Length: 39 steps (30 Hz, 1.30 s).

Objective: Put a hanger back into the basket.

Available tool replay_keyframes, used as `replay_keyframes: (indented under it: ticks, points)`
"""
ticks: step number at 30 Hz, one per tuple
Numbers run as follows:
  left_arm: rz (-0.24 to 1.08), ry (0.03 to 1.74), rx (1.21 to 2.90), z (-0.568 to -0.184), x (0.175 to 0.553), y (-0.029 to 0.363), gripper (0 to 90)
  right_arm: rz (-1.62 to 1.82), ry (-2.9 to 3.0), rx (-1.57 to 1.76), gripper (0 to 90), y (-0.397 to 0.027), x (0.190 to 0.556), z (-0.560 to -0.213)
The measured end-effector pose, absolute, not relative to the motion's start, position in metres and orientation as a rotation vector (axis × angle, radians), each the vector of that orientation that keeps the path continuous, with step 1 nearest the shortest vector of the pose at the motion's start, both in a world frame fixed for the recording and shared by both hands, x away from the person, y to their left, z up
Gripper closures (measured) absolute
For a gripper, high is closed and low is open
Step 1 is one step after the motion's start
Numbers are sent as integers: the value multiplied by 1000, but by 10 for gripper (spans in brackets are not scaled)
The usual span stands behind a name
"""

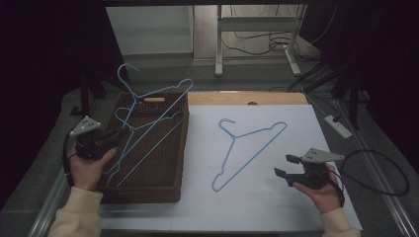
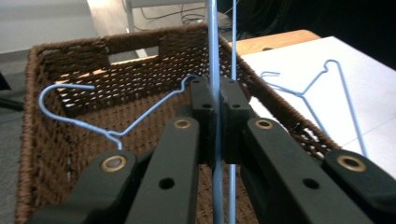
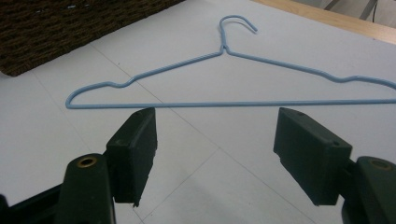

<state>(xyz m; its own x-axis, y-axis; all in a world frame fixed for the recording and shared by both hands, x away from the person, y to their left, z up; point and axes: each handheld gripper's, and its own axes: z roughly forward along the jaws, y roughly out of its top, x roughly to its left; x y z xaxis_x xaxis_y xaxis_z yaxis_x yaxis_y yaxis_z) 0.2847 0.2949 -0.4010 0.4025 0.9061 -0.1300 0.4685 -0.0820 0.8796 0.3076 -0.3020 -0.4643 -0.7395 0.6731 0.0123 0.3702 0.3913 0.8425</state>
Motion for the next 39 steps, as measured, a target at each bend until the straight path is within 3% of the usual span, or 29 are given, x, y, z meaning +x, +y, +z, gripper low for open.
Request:
replay_keyframes:
  ticks: [20,39]
  points:
    - [554,1294,1789,-418,291,309,862,1260,2350,906,306,-298,309,-470]
    - [424,1387,1949,-447,315,296,861,1245,2370,902,303,-296,310,-472]
